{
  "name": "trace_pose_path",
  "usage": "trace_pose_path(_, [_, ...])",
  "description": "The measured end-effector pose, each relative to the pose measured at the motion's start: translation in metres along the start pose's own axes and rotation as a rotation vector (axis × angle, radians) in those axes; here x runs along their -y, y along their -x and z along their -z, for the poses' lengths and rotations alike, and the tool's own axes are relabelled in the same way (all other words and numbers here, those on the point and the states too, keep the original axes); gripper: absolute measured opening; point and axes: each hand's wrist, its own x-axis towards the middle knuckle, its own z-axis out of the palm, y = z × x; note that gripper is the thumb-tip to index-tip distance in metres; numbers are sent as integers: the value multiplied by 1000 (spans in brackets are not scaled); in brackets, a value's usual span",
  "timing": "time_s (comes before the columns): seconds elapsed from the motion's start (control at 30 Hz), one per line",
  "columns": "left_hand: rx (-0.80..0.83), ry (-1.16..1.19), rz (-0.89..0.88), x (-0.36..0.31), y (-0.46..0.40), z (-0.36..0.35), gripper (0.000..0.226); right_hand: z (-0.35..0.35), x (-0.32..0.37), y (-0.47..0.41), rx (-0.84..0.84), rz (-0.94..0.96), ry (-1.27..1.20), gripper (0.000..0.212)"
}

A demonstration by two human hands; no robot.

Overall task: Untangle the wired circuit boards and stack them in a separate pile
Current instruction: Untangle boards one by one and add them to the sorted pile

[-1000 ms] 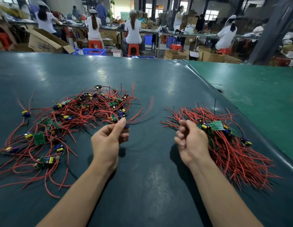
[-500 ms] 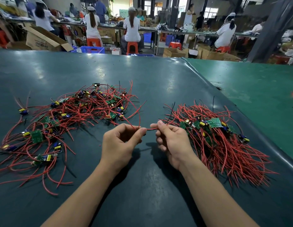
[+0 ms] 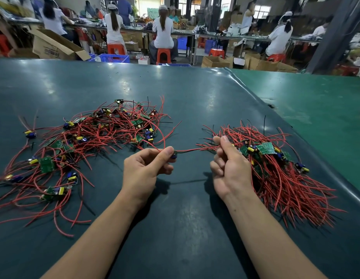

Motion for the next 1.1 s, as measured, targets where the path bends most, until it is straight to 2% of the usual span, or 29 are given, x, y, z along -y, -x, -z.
trace_pose_path(0.17, [50,48,63,0,-2,3,21,4,-1,-2,-44,102,98,17])
trace_pose_path(0.23, [90,59,83,-1,-1,4,22,7,-4,-4,-92,286,339,22])
trace_pose_path(0.33, [134,116,105,-4,0,5,22,8,-7,-7,-141,548,663,14])
trace_pose_path(0.47, [101,136,96,-4,0,4,33,11,-13,-9,-184,608,756,21])
trace_pose_path(0.57, [89,116,88,-3,0,3,31,8,-12,-7,-171,522,650,17])
trace_pose_path(0.63, [71,117,81,-2,0,3,26,6,-10,-5,-61,326,408,14])
trace_pose_path(0.67, [63,121,78,-1,0,4,24,5,-9,-2,9,205,315,21])
trace_pose_path(0.77, [32,119,68,2,0,4,26,1,-12,5,217,-144,316,53])
trace_pose_path(0.8, [31,110,70,2,-1,4,27,0,-14,8,289,-217,338,52])
trace_pose_path(0.83, [42,98,79,2,-1,4,26,0,-16,11,350,-255,352,41])
trace_pose_path(0.9, [92,80,105,1,-1,4,23,-2,-18,13,389,-252,362,12])
trace_pose_path(1.1, [128,43,97,3,0,1,22,-6,-22,9,178,4,345,11])
